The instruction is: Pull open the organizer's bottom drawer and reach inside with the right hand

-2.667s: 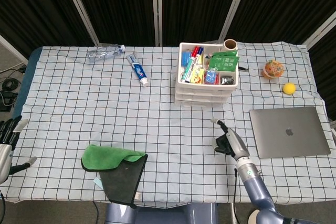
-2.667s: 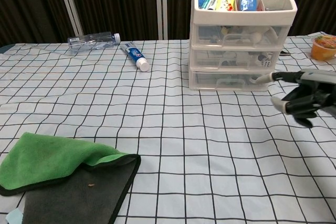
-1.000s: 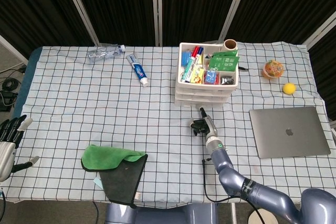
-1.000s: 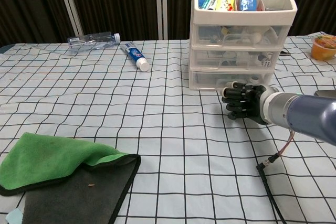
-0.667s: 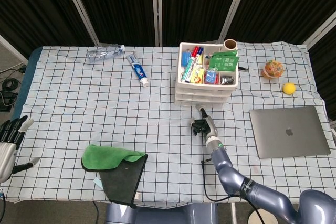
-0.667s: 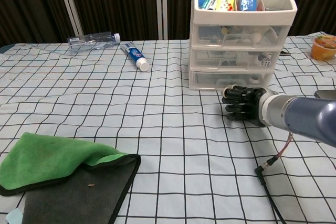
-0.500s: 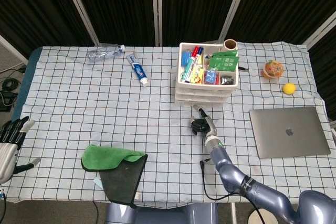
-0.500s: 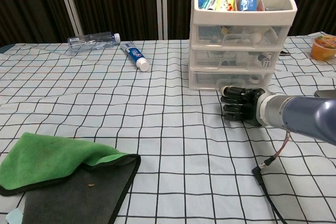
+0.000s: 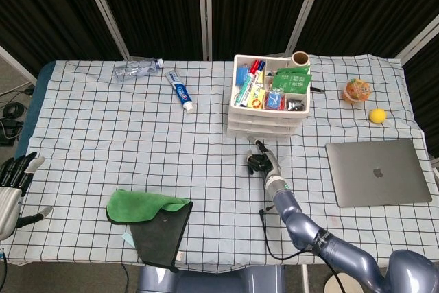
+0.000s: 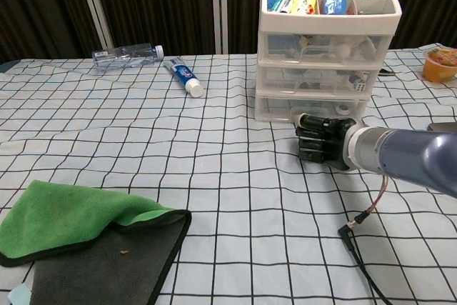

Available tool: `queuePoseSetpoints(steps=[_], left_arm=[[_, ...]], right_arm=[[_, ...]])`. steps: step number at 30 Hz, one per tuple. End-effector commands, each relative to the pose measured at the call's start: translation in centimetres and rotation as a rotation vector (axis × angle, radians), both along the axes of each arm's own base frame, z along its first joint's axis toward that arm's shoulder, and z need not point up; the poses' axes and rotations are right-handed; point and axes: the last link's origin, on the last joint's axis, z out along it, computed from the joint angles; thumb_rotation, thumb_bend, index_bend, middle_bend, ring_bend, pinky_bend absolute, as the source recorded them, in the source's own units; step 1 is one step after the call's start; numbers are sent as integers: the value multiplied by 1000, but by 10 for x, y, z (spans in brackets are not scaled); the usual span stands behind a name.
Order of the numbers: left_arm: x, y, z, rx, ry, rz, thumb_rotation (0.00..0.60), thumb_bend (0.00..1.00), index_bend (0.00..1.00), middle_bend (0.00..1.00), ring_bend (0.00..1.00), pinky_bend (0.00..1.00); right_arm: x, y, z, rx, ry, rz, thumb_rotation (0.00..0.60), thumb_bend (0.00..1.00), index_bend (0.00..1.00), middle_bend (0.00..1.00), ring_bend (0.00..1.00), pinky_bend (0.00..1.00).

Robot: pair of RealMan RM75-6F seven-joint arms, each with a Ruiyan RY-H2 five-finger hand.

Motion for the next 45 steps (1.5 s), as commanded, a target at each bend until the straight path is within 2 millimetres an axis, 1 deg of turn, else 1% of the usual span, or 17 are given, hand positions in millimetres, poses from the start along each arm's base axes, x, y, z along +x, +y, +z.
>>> queuePoseSetpoints(steps=[1, 8, 16, 21, 28, 37, 45], left_arm=[[0, 0, 0, -1, 0, 0, 600, 0, 0, 0, 0, 0], [0, 0, -1, -7, 1, 0, 600, 0, 0, 0, 0, 0], [0, 0, -1, -10, 0, -1, 600, 0, 0, 0, 0, 0], [0, 0, -1, -12, 0, -1, 600, 0, 0, 0, 0, 0], [0, 0, -1, -14, 0, -3, 600, 0, 0, 0, 0, 0], [2, -1, -3, -21, 4, -11, 600, 0, 0, 0, 0, 0], [4, -3, -3, -20, 4, -16, 600, 0, 0, 0, 0, 0]], right_arm=[[-1, -1, 0, -8, 2, -11, 600, 619, 162, 1000, 963, 817], [-1, -3, -1, -11, 13, -14, 600, 619, 164, 1000, 963, 817], [7, -4, -2, 1, 7, 13, 600, 622, 234, 1000, 963, 817], [12, -2, -4, 16, 3, 36, 600, 625, 248, 1000, 963, 817], [14, 5, -4, 41, -8, 55, 600, 626, 260, 1000, 963, 817], [16, 16, 1, 57, -20, 81, 600, 625, 272, 1000, 963, 817], [13, 31, 2, 90, -32, 96, 600, 625, 281, 1000, 963, 817]])
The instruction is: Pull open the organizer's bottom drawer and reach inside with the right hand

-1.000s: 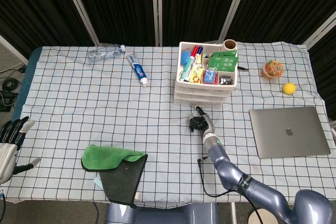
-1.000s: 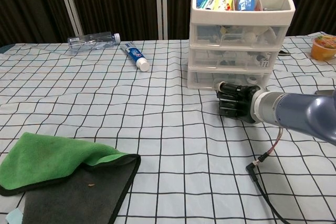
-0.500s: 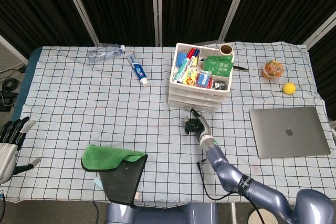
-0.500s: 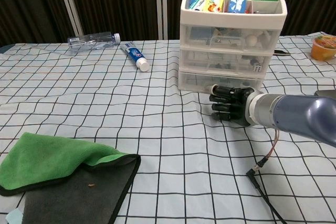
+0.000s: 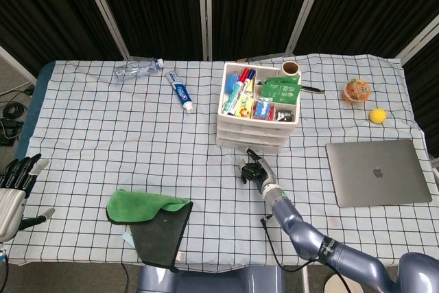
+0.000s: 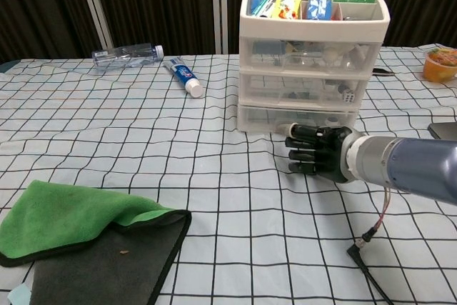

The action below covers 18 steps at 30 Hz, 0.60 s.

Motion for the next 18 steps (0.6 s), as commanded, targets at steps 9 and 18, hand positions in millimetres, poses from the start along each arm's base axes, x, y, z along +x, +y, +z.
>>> queuePoseSetpoints(steps=[9, 18], left_arm=[[2, -2, 0, -3, 0, -7, 600, 0, 0, 0, 0, 0], [3, -3, -1, -8, 2, -11, 600, 0, 0, 0, 0, 0]], right_arm=[[-5, 17, 1, 36, -16, 19, 600, 625, 294, 1000, 963, 817], [-5, 28, 4, 48, -25, 43, 600, 627, 318, 1000, 963, 817]])
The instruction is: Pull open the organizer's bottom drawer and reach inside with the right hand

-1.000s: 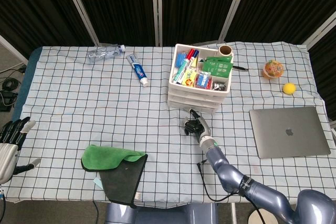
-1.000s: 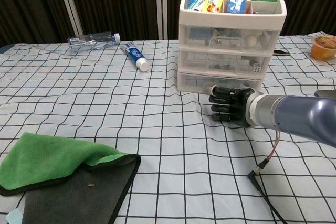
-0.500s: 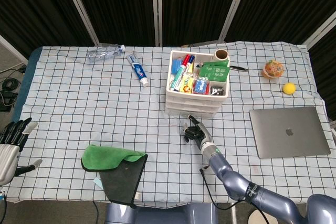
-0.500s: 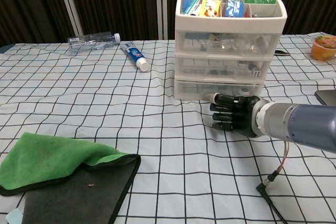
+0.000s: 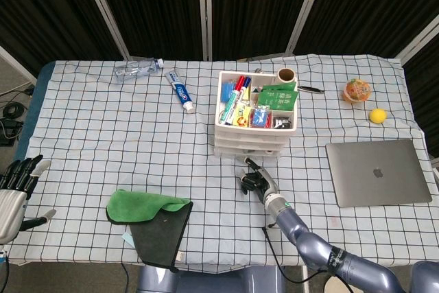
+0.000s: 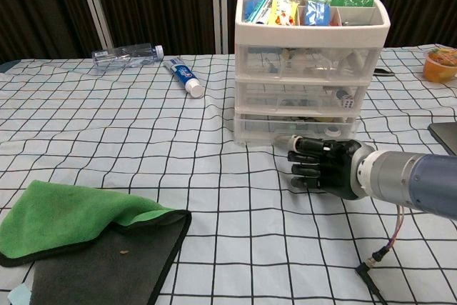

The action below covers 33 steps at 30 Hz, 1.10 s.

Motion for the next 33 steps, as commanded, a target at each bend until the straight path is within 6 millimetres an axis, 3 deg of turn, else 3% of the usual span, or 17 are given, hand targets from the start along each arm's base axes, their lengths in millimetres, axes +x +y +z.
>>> queuePoseSetpoints(steps=[1, 6, 19, 33], left_arm=[[0, 0, 0, 0, 0, -2, 600, 0, 0, 0, 0, 0], [1, -1, 1, 3, -3, -5, 600, 0, 0, 0, 0, 0], [4, -5, 3, 5, -8, -20, 600, 0, 0, 0, 0, 0], [11, -19, 14, 59, -26, -76, 600, 0, 0, 0, 0, 0]], right_arm=[[0, 6, 1, 12, -2, 13, 600, 627, 319, 1000, 963, 817], [-3, 16, 2, 28, 12, 40, 600, 623, 306, 1000, 963, 817], [-4, 27, 13, -4, 132, 132, 600, 582, 106, 986, 955, 808], [1, 65, 45, -69, 158, 152, 600, 573, 106, 982, 955, 808]])
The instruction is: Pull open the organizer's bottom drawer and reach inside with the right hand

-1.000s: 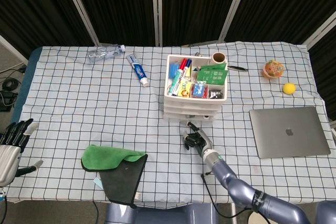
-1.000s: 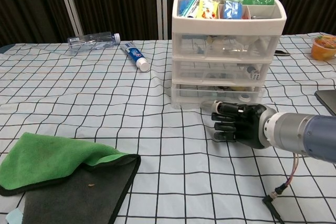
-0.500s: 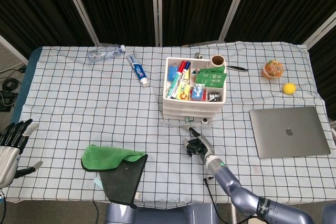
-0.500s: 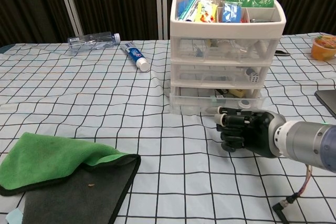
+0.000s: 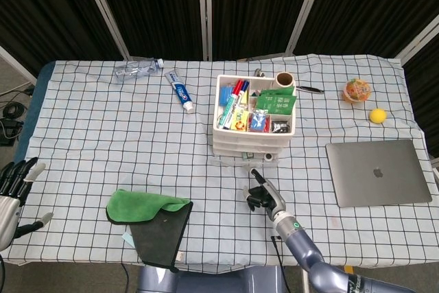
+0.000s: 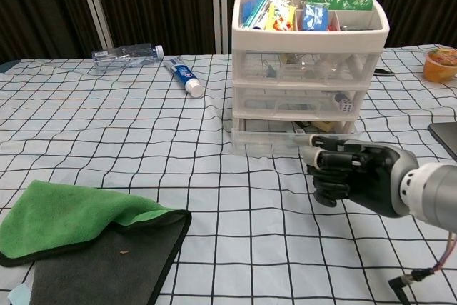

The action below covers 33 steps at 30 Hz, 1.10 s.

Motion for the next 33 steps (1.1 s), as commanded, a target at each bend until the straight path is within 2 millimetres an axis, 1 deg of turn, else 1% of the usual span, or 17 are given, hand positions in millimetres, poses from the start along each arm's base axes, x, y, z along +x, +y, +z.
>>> queuePoseSetpoints(steps=[1, 4, 8, 9, 10, 12, 14, 21, 28, 33], left_arm=[[2, -5, 3, 13, -8, -14, 600, 0, 0, 0, 0, 0], [3, -8, 5, 19, -11, -25, 600, 0, 0, 0, 0, 0], [4, -10, 5, 21, -13, -31, 600, 0, 0, 0, 0, 0], [4, -11, 6, 24, -13, -32, 600, 0, 0, 0, 0, 0], [4, -11, 6, 27, -13, -31, 600, 0, 0, 0, 0, 0], [4, -11, 6, 30, -10, -31, 600, 0, 0, 0, 0, 0], [4, -11, 6, 29, -6, -32, 600, 0, 0, 0, 0, 0], [5, -11, 4, 23, 3, -29, 600, 0, 0, 0, 0, 0], [5, -11, 2, 16, 8, -29, 600, 0, 0, 0, 0, 0], [5, -11, 2, 13, 8, -30, 600, 0, 0, 0, 0, 0]], right_arm=[[-3, 14, 10, -17, 28, 11, 600, 571, 113, 982, 955, 808], [-4, 20, 16, -44, 70, 45, 600, 569, 149, 982, 954, 808], [-9, 15, 19, -82, 148, 95, 600, 568, 201, 983, 954, 808], [-13, 10, 21, -111, 224, 144, 600, 568, 206, 983, 954, 808], [-17, 4, 23, -159, 334, 207, 600, 569, 208, 983, 954, 808], [-21, -2, 24, -223, 450, 259, 600, 569, 213, 982, 954, 808], [-24, -7, 26, -265, 551, 303, 600, 570, 215, 982, 954, 808], [-31, -21, 29, -316, 835, 425, 600, 575, 220, 983, 954, 808], [-35, -22, 25, -305, 991, 490, 600, 581, 246, 982, 955, 808], [-36, -23, 20, -309, 1051, 514, 600, 583, 253, 983, 954, 808]])
